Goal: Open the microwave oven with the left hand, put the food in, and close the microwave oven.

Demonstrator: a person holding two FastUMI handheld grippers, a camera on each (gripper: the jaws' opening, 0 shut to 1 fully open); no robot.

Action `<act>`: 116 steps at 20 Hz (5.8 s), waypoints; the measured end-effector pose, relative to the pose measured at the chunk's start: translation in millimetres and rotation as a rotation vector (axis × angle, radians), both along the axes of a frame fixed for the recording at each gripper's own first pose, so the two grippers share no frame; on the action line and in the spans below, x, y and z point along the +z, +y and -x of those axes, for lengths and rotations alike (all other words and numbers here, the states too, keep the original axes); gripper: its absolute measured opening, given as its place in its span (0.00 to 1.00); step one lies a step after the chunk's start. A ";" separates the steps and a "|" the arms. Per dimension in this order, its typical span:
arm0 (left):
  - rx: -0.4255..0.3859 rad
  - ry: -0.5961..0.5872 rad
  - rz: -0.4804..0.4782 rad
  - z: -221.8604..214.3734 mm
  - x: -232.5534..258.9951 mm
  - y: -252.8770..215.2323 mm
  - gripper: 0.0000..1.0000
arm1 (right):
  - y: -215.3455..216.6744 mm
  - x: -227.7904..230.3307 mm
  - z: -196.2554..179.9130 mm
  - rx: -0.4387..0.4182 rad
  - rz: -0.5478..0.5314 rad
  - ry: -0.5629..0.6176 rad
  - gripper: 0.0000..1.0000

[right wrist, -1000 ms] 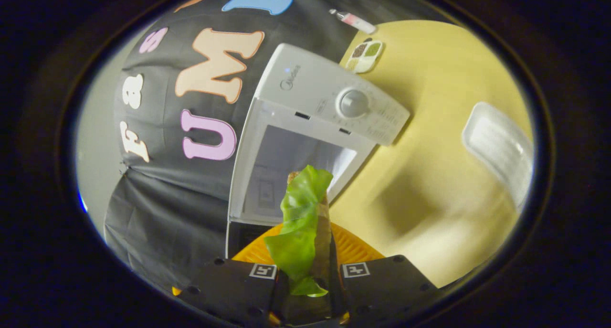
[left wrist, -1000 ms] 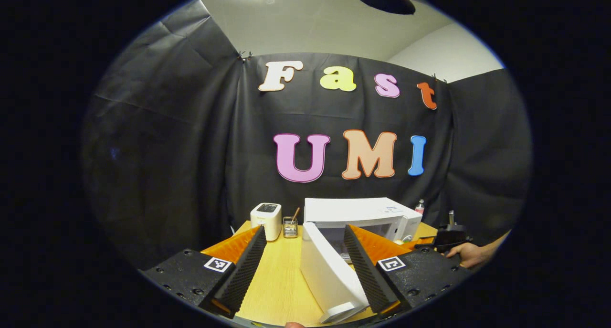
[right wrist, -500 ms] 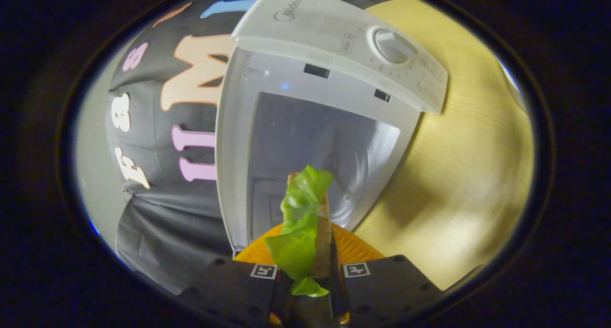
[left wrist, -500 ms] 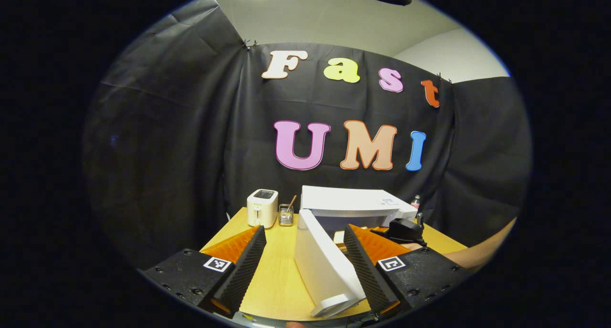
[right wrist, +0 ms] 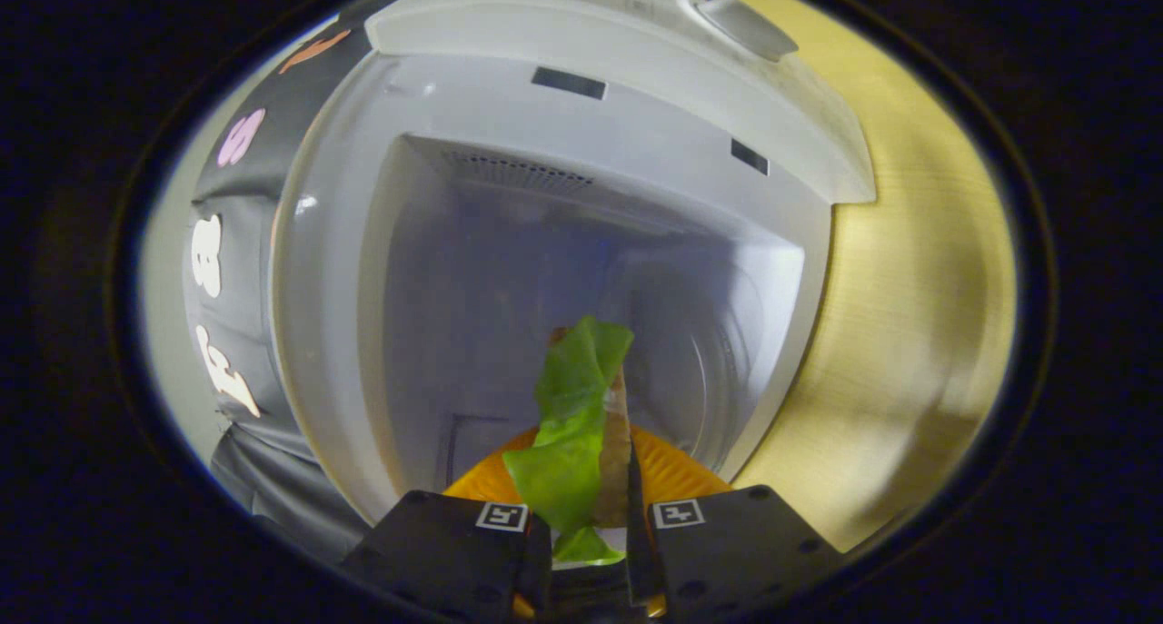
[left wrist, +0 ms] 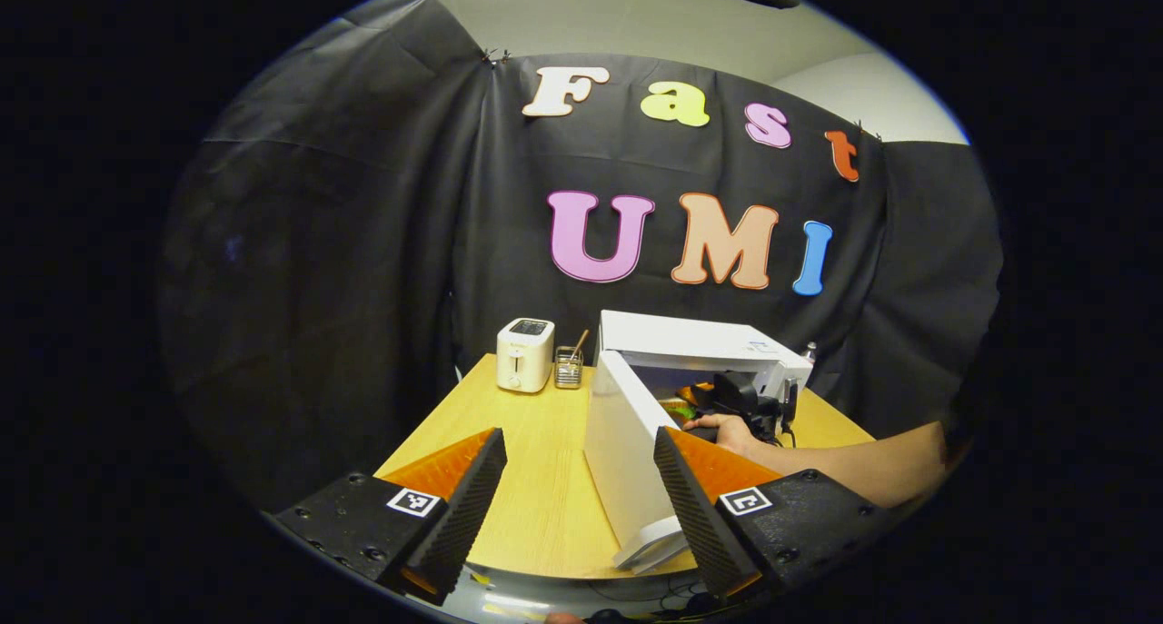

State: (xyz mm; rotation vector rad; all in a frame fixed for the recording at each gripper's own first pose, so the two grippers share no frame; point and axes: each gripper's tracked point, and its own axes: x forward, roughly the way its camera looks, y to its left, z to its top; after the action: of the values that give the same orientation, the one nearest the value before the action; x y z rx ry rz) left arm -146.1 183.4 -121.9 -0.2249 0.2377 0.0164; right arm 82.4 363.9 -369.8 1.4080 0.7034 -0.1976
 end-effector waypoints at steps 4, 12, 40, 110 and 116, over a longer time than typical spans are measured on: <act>0.016 0.049 0.024 5.9 -11.6 1.0 0.96 | 3.5 -9.2 -14.5 0.001 0.065 -0.028 0.35; -0.006 0.053 0.032 0.5 -9.5 -15.9 0.96 | -2.5 -25.6 -8.7 0.076 0.219 -0.026 0.36; -0.029 0.021 -0.002 -14.7 -13.9 -10.5 0.93 | -37.6 83.4 29.5 0.793 1.097 -0.586 0.92; -0.263 0.412 -0.234 -84.8 -126.8 -192.1 0.00 | -349.6 301.0 21.1 0.463 1.160 -0.764 0.96; -0.266 0.402 -0.273 -101.3 -125.0 -199.5 0.00 | -366.8 302.3 14.0 0.455 1.174 -0.769 0.96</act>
State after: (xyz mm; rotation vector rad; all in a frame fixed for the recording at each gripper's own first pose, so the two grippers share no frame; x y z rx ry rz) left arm -44.9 -16.1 -246.9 0.0868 0.6588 -0.1708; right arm 68.3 -2.9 -67.5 0.1164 0.1436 0.2660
